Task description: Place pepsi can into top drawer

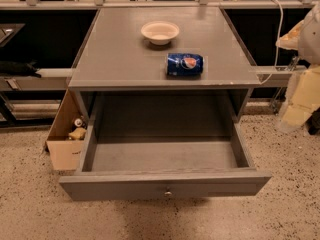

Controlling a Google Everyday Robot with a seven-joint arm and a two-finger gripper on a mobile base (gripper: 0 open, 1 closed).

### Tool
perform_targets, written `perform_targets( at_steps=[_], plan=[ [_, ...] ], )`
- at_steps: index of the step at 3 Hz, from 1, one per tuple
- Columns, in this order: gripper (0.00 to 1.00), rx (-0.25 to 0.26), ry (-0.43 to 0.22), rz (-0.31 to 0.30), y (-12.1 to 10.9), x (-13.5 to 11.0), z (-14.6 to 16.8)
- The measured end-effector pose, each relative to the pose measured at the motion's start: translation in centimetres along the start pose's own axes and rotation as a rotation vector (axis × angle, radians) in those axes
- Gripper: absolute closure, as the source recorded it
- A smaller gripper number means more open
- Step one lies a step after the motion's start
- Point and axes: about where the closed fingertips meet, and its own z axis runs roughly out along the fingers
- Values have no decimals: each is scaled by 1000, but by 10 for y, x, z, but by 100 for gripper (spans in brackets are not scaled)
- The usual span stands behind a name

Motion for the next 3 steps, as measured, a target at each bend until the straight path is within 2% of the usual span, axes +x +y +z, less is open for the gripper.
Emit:
perform_targets(
  at_steps=[1,2,3],
  plan=[
    [0,0,0,0,0,0,0],
    [0,10,-40,-37,-17,-4,15],
    [0,21,-111,-85,-45,-18,44]
  ],
)
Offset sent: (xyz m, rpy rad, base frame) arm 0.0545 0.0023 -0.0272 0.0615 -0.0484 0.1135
